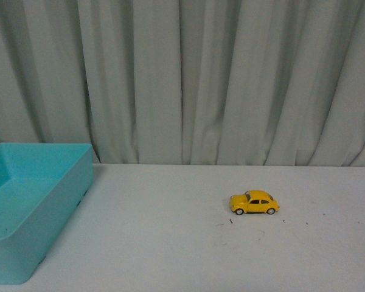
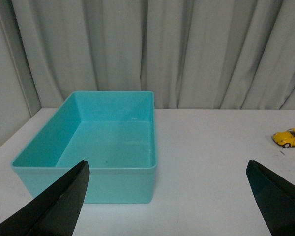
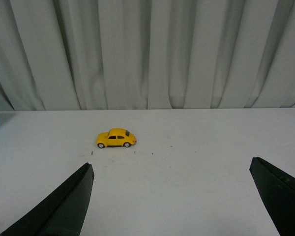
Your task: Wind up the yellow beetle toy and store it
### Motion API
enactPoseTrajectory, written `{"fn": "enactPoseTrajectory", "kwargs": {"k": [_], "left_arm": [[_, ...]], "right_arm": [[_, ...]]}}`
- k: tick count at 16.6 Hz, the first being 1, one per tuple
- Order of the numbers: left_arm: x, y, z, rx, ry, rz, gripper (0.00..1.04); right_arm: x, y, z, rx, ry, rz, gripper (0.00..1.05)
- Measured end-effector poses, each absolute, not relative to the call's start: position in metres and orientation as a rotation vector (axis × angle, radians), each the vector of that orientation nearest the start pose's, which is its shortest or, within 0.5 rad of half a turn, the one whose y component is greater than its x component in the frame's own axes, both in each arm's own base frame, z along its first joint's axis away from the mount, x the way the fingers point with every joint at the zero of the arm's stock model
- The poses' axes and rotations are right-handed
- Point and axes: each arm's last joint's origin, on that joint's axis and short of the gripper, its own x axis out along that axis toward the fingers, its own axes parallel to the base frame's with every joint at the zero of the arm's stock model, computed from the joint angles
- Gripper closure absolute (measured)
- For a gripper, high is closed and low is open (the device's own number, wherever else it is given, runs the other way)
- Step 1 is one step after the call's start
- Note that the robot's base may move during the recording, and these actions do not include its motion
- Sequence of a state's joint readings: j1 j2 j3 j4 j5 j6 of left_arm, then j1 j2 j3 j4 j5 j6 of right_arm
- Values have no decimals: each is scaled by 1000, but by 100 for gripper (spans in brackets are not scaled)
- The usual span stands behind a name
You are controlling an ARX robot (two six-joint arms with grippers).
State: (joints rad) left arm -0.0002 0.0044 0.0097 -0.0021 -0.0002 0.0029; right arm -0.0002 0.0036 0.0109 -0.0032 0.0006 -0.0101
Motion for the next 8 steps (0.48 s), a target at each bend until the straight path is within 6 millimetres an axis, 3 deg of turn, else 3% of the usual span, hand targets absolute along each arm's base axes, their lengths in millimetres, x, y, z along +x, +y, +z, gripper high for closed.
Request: {"fn": "enactPoseTrajectory", "kwargs": {"k": [8], "left_arm": [[97, 0, 166, 3, -3, 0, 7]], "right_arm": [[97, 0, 167, -10, -4, 0, 7]]}}
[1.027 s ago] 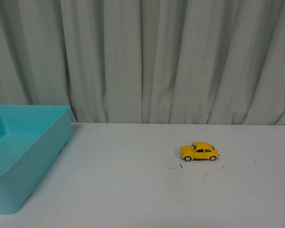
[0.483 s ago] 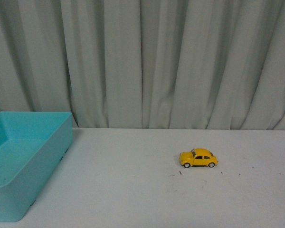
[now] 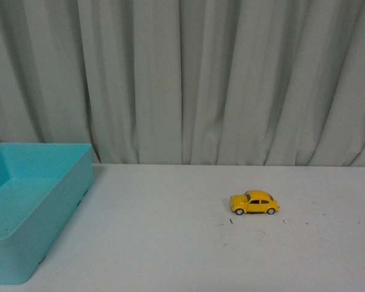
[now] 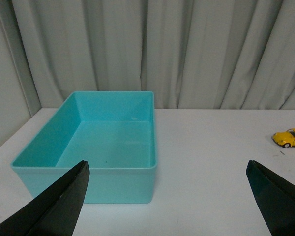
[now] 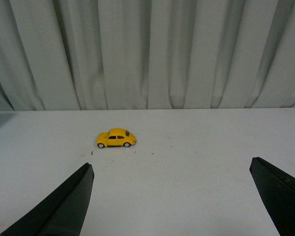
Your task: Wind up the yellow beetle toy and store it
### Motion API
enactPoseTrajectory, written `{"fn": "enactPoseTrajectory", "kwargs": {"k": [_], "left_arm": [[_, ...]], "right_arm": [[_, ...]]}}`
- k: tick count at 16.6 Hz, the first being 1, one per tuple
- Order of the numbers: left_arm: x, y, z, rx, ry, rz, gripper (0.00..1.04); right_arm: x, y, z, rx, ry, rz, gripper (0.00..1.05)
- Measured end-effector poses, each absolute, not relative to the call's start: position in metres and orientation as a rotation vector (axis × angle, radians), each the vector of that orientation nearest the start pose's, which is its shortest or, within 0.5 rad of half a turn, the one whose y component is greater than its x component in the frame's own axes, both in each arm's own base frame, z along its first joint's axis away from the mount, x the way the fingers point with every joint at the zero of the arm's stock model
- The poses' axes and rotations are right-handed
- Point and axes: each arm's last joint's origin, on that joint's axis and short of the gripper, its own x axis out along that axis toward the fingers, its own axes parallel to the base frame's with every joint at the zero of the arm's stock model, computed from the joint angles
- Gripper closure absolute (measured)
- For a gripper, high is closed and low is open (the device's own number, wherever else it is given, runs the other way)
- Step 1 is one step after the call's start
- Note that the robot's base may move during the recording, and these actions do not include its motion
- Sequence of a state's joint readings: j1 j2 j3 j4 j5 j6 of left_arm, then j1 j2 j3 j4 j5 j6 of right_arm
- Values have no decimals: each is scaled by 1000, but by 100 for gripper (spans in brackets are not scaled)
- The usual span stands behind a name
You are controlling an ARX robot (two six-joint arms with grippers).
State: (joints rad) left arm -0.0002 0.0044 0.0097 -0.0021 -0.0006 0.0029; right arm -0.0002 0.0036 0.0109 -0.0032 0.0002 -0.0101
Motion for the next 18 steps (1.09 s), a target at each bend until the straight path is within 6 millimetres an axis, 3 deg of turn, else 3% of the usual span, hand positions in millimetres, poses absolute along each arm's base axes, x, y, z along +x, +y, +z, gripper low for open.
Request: {"fn": "enactPoseTrajectory", "kwargs": {"k": [18], "left_arm": [[97, 0, 166, 3, -2, 0, 7]], "right_arm": [[97, 0, 167, -10, -3, -1, 7]]}}
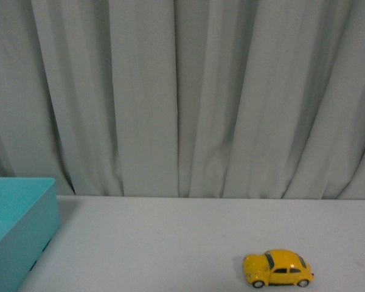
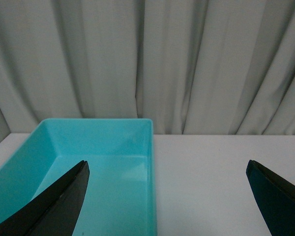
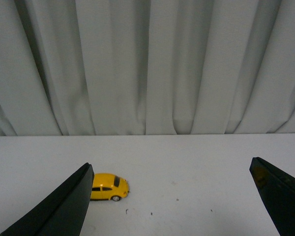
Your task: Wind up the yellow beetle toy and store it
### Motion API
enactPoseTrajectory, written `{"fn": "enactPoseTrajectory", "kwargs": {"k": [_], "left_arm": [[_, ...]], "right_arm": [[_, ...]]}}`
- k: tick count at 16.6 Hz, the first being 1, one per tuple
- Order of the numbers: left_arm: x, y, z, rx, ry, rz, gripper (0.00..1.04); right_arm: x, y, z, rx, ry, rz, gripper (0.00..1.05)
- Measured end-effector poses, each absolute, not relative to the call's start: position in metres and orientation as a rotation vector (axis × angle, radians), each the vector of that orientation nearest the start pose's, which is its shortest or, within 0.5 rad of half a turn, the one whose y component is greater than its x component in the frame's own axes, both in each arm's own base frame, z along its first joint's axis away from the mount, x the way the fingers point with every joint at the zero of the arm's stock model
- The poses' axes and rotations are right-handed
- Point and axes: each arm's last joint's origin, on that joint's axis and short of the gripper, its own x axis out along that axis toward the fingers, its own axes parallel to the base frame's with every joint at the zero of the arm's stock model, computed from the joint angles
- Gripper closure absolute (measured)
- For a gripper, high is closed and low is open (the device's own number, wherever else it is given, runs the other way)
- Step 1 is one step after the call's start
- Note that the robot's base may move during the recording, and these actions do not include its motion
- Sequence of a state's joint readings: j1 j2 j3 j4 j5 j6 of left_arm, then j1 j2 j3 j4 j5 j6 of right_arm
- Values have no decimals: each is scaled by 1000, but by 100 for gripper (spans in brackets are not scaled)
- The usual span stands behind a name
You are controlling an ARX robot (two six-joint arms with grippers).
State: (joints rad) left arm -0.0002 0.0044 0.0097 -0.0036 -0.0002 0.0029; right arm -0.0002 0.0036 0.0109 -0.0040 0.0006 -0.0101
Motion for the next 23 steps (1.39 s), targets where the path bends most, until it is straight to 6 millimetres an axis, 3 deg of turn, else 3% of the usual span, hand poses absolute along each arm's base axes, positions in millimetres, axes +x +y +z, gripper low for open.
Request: {"fn": "enactPoseTrajectory", "kwargs": {"k": [19, 21, 22, 23], "left_arm": [[97, 0, 166, 3, -2, 0, 7], [97, 0, 166, 3, -2, -3, 7], [97, 0, 166, 2, -3, 3, 7], [97, 0, 166, 3, -2, 3, 7]], "right_arm": [[98, 0, 168, -4, -17, -35, 7], [114, 2, 183, 68, -126, -450, 7], [122, -14, 183, 67, -135, -723, 7], [133, -26, 191, 59, -182, -821, 7]]}}
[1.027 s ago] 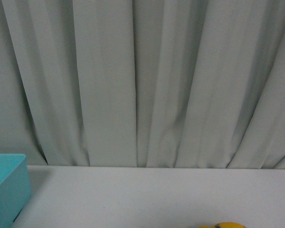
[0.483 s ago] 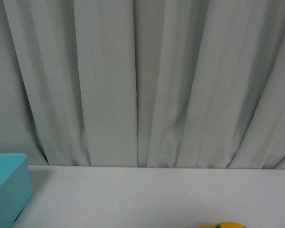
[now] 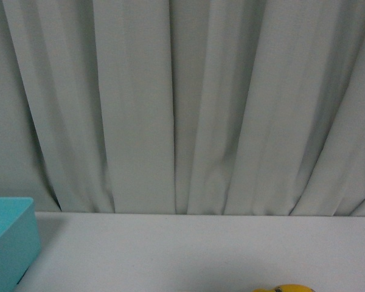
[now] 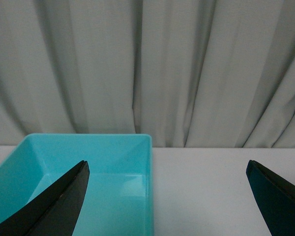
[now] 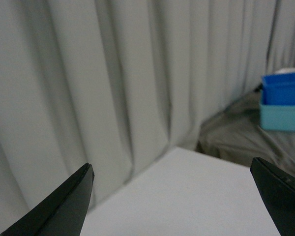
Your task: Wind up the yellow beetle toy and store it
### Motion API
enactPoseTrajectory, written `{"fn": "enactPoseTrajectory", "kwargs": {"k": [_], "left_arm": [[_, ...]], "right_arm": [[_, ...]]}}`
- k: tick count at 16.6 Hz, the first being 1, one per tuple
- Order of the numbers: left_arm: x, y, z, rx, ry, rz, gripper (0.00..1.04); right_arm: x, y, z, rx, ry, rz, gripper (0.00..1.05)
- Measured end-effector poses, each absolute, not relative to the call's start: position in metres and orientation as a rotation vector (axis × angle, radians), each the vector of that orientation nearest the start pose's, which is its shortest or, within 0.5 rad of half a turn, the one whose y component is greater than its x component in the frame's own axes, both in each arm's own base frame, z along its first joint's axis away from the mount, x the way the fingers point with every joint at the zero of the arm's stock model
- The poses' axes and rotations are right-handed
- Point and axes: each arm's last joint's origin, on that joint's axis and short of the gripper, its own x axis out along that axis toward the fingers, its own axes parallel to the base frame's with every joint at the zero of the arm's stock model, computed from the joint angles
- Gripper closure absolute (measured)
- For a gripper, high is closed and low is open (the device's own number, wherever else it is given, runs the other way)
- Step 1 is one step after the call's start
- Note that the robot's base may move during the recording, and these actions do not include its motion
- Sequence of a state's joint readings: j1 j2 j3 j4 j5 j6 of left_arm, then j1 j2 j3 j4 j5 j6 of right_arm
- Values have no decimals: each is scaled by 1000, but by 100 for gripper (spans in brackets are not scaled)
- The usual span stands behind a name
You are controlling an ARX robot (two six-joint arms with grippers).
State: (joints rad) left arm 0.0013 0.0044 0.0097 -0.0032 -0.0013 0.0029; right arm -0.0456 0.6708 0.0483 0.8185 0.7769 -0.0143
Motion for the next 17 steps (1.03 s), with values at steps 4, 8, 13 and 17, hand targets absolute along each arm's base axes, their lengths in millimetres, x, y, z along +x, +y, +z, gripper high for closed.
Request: {"fn": "enactPoseTrajectory", "kwargs": {"k": [4, 8, 13, 17], "left_arm": [[97, 0, 166, 3, -3, 1, 7], [97, 0, 166, 3, -2, 0, 7], [97, 0, 166, 3, -2, 0, 7], [97, 0, 166, 3, -2, 0, 7]], "right_arm": [[257, -54, 235, -51, -251, -422, 7], [355, -21, 232, -289, -116, 183, 7], [352, 34, 172, -460, 257, 935, 7], [340, 26, 131, -609, 460, 1156, 7]]}}
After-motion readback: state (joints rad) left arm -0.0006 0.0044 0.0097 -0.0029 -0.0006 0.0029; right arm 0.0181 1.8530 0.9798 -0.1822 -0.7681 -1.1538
